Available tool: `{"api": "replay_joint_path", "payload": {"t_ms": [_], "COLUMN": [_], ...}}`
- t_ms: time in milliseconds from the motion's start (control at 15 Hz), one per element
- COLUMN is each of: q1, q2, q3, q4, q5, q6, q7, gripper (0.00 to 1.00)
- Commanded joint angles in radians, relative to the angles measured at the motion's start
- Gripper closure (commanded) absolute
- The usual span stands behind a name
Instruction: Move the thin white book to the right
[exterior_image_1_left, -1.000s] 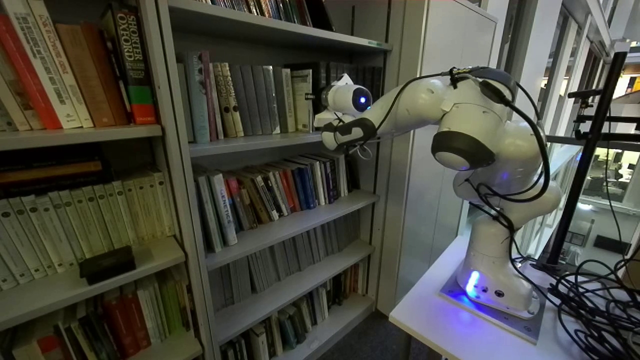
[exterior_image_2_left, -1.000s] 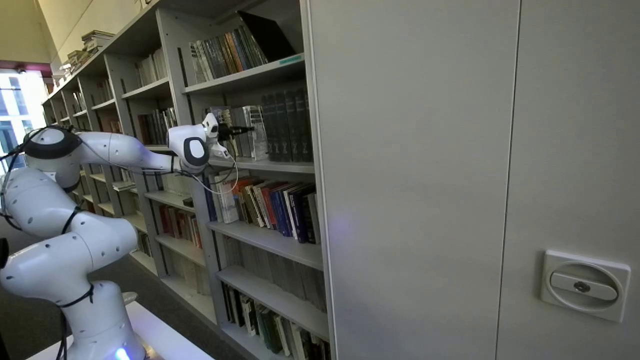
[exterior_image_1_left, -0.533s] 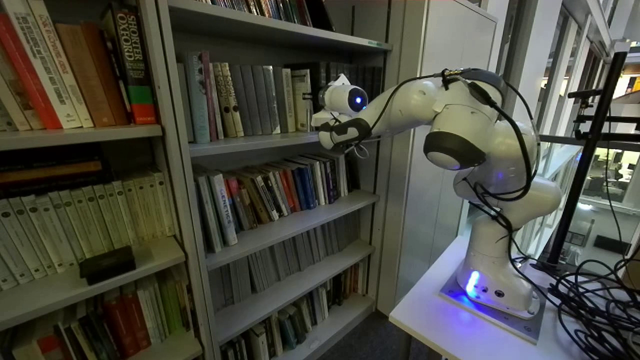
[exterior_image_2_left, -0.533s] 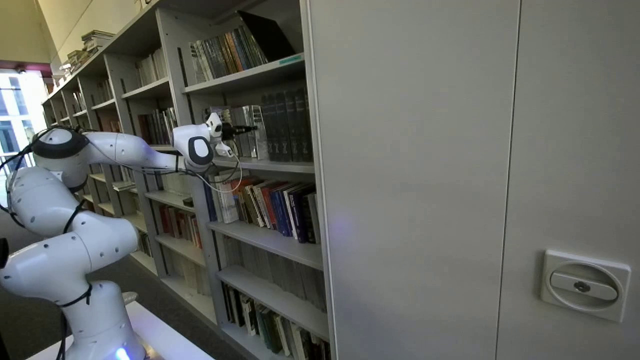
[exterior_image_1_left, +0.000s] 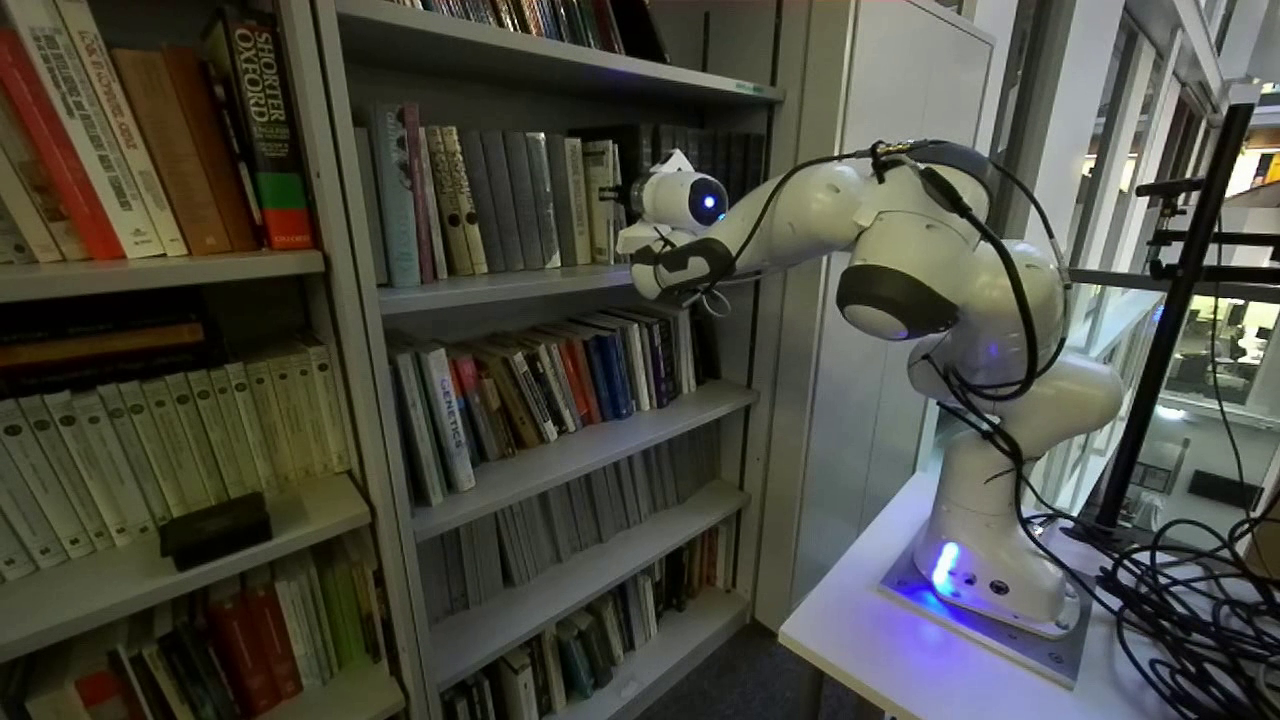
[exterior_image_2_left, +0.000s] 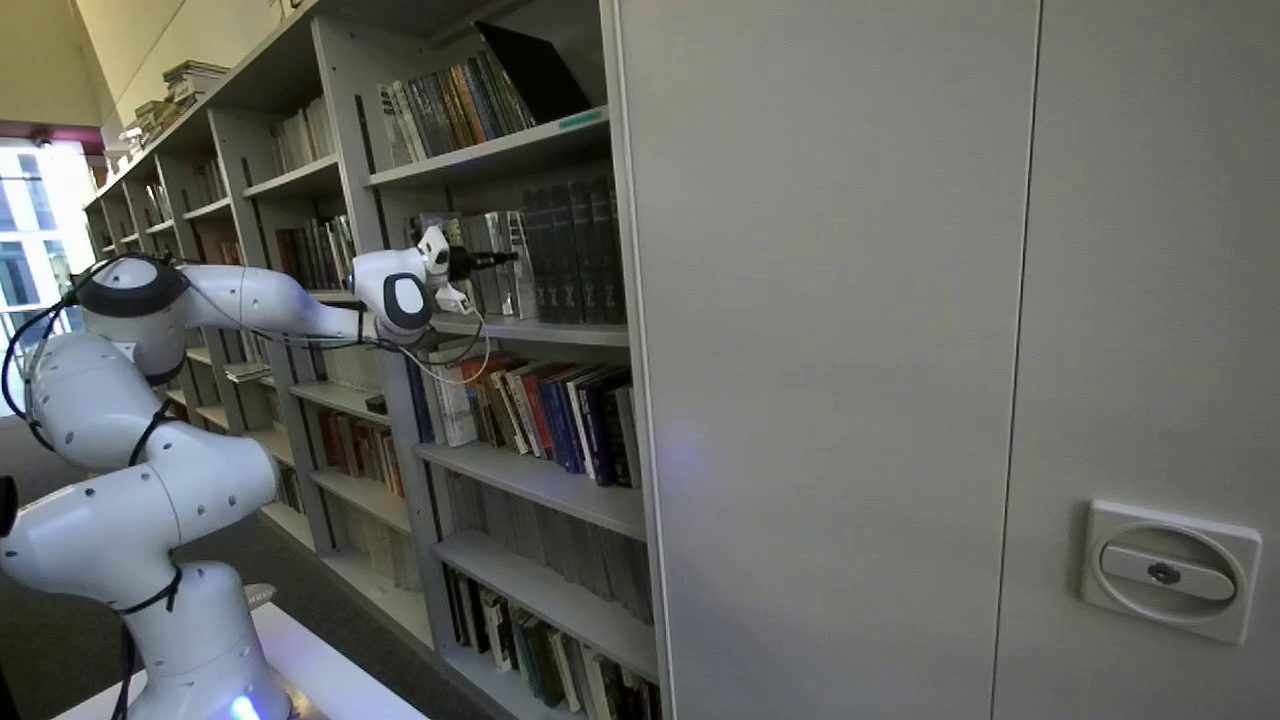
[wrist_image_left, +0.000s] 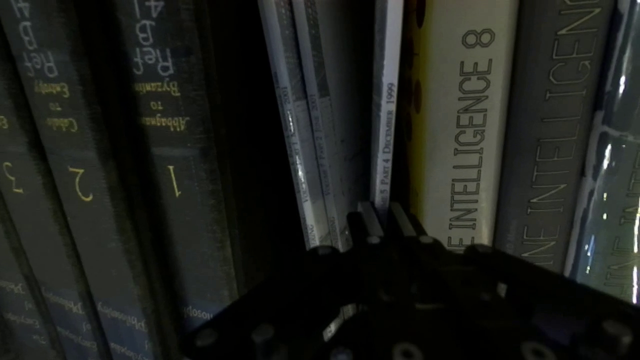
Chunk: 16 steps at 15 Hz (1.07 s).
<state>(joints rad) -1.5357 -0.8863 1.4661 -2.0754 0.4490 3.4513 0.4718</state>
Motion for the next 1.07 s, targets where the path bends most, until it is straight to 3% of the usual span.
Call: {"api": "replay_joint_path", "payload": {"t_ms": [0,1000], "q1": [-0.033,-0.049], "q2": [0.019,0.018], "q3": [0.011,0.028], "q4": [0.039,0.061], "q5": [0.003,0.001], "q6": [0.017,0.017], "q7": [-0.003,-0.004], "gripper": [0.98,0.98]}}
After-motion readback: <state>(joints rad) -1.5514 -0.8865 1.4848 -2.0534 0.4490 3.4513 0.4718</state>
